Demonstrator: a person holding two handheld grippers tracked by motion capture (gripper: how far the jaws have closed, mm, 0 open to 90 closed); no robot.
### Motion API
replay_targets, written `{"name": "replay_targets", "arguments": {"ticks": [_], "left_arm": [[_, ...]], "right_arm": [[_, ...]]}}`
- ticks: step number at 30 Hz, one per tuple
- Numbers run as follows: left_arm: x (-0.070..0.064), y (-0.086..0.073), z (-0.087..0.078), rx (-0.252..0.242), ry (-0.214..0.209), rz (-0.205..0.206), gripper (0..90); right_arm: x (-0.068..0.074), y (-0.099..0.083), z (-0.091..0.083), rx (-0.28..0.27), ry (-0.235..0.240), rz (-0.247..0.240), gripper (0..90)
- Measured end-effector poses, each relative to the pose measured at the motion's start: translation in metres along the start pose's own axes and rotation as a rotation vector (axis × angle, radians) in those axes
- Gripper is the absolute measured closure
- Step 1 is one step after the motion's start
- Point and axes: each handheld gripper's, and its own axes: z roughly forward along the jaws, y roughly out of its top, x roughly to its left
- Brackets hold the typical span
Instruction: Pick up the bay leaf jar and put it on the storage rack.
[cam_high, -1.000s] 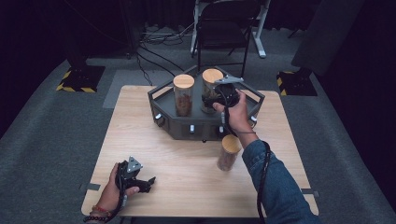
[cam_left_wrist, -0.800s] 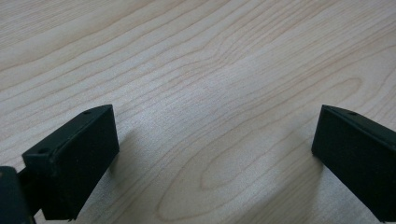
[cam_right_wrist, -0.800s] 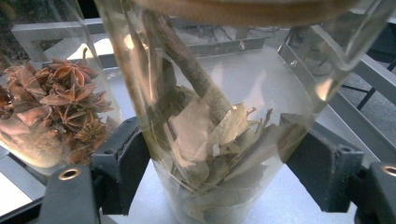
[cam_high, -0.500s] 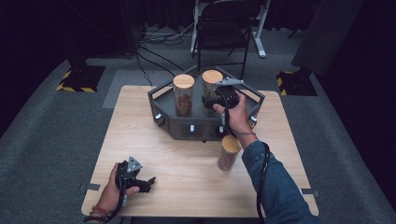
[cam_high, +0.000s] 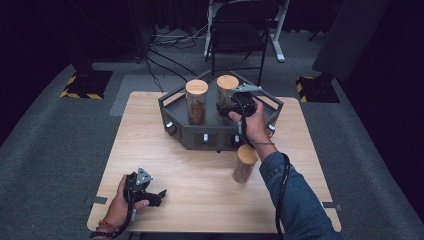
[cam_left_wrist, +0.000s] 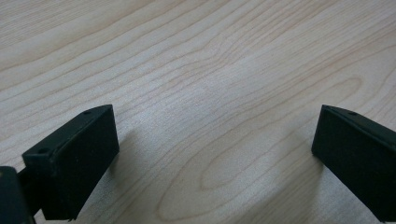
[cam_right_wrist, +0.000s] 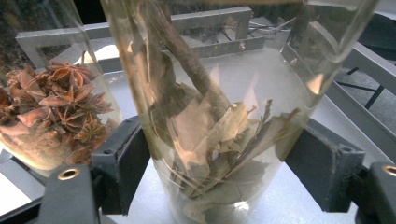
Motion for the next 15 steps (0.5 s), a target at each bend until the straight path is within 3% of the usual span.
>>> {"name": "replay_targets", "arguments": {"ticks": [7,15], "left_arm": [[0.0,0.0,0.0,0.0,0.0,0.0,0.5],[0.0,0.0,0.0,0.0,0.0,0.0,0.5]], "right_arm": [[-0.0016,-0.003,0.0011,0.008,-0.005,0.012,18.8],[-0.0031,-0.0035,-0.0002,0.017,-0.04,0.023,2.8]]}}
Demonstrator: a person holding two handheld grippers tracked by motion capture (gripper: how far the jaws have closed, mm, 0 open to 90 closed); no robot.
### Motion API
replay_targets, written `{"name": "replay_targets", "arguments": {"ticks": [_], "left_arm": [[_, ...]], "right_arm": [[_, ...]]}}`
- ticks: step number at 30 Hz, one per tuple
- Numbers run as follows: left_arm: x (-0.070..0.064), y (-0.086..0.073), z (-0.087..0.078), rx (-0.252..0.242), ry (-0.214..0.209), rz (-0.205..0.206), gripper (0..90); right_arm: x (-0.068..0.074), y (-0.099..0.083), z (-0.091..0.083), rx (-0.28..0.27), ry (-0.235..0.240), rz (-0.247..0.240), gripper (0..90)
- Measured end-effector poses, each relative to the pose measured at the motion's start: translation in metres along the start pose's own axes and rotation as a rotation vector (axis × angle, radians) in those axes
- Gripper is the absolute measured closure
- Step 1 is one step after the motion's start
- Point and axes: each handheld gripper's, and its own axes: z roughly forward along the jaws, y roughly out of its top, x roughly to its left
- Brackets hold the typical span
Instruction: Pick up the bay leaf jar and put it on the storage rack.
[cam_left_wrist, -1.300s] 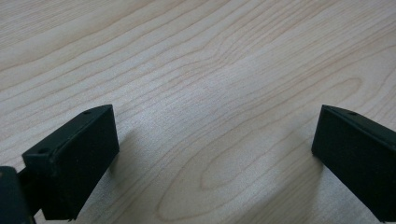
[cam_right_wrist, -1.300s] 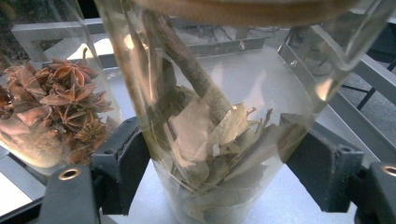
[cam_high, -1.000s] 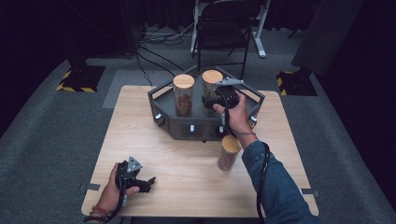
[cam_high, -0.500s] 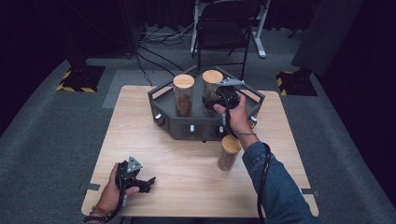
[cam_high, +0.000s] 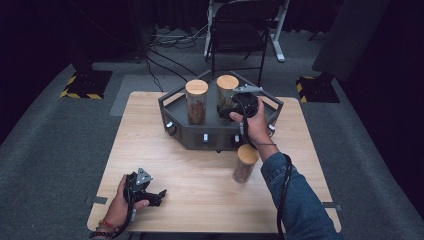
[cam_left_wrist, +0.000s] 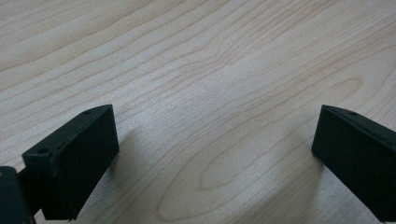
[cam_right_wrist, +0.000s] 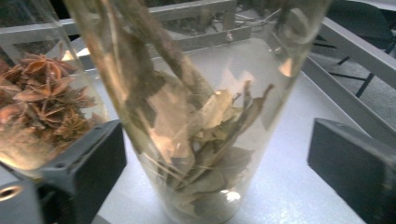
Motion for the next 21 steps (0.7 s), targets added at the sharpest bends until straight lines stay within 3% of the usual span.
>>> {"name": "replay_targets", "arguments": {"ticks": [12,21], "left_arm": [[0.0,0.0,0.0,0.0,0.0,0.0,0.5],[0.0,0.0,0.0,0.0,0.0,0.0,0.5]], "right_arm": [[0.001,0.0,-0.005,0.027,0.007,-0.06,1.8],[0.001,-0.002,-0.026,0.04,-0.02,-0.178,1.7]]}}
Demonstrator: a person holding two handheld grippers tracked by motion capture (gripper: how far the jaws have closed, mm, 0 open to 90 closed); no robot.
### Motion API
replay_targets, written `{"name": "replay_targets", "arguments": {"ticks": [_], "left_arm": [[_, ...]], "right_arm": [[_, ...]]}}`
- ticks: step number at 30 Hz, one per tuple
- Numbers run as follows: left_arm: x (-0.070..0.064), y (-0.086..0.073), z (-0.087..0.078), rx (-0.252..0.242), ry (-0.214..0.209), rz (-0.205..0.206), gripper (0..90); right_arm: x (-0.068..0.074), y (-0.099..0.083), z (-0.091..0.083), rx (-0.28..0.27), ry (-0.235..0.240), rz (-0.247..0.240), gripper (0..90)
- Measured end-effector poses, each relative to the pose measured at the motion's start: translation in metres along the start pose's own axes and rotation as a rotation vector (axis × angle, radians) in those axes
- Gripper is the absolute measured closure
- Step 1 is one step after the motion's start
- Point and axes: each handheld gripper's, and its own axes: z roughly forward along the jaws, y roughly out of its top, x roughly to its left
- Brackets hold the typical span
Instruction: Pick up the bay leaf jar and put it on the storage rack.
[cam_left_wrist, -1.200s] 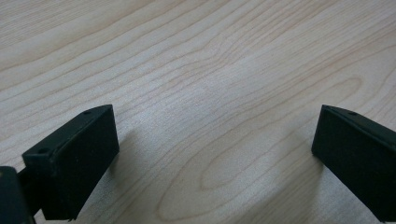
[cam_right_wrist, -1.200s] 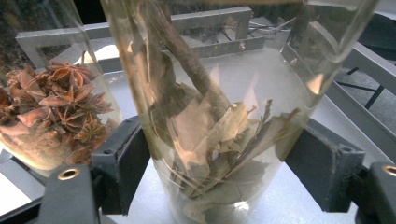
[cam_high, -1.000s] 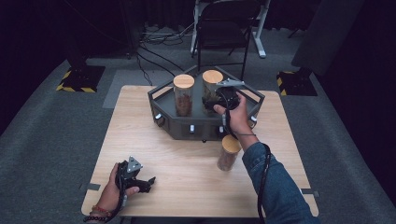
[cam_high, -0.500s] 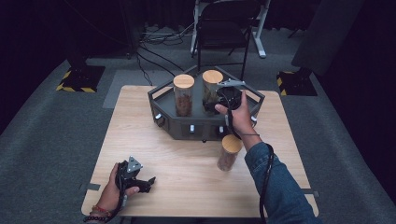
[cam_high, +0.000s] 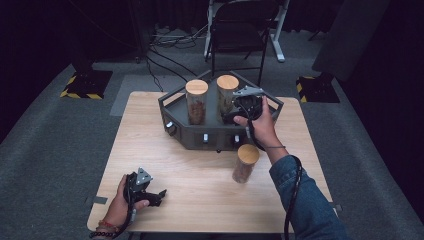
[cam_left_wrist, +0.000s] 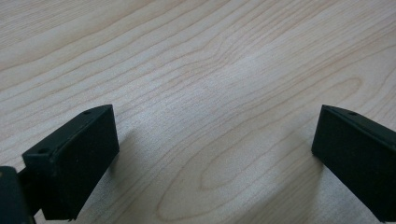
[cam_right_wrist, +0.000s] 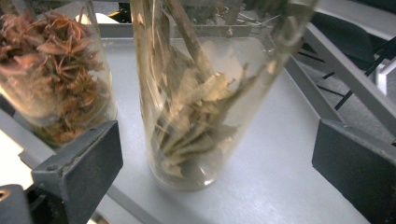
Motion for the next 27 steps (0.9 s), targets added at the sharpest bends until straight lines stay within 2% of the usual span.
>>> {"name": "replay_targets", "arguments": {"ticks": [12,19,27], "left_arm": [[0.0,0.0,0.0,0.0,0.0,0.0,0.5],[0.0,0.0,0.0,-0.001,0.0,-0.001,0.5],[0.0,0.0,0.0,-0.001,0.0,0.0,0.5]], "right_arm": [[-0.005,-0.018,-0.027,-0.004,0.032,-0.106,1.7],[-0.007,-0.03,-0.047,-0.019,0.046,-0.134,1.7],[-0.006,-0.047,-0.071,-0.045,0.09,-0.15,1.7]]}}
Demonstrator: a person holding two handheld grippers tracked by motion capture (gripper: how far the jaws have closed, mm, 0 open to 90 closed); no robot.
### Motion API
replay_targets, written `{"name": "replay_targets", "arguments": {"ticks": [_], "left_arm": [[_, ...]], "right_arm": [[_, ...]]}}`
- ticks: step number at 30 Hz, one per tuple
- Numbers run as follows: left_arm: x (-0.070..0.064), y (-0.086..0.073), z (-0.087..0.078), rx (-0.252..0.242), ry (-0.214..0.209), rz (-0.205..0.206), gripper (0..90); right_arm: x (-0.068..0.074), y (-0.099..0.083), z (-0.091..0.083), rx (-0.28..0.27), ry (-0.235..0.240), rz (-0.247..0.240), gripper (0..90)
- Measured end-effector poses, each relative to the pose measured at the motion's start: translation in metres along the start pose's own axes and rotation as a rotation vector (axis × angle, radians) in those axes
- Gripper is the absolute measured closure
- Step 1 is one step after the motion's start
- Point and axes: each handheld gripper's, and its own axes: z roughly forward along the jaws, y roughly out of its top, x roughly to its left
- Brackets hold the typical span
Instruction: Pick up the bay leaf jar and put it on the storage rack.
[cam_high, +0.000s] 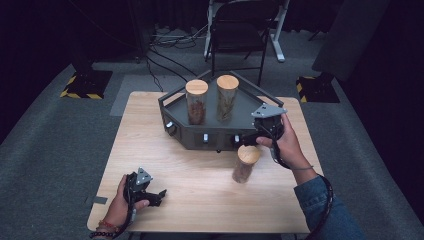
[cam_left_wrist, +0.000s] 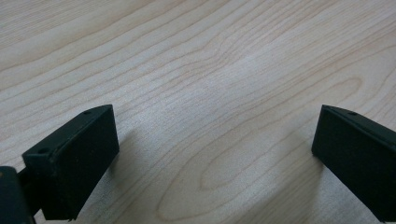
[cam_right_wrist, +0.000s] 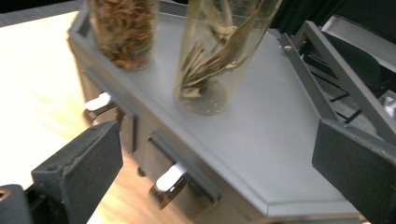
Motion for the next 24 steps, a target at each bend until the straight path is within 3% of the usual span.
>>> {"name": "replay_targets", "arguments": {"ticks": [18,24], "left_arm": [[0.0,0.0,0.0,0.0,0.0,0.0,0.5],[0.0,0.0,0.0,0.0,0.0,0.0,0.5]], "right_arm": [[0.016,-0.041,-0.044,-0.03,0.099,-0.043,1.7],[0.022,-0.058,-0.049,-0.025,0.095,-0.074,1.7]]}}
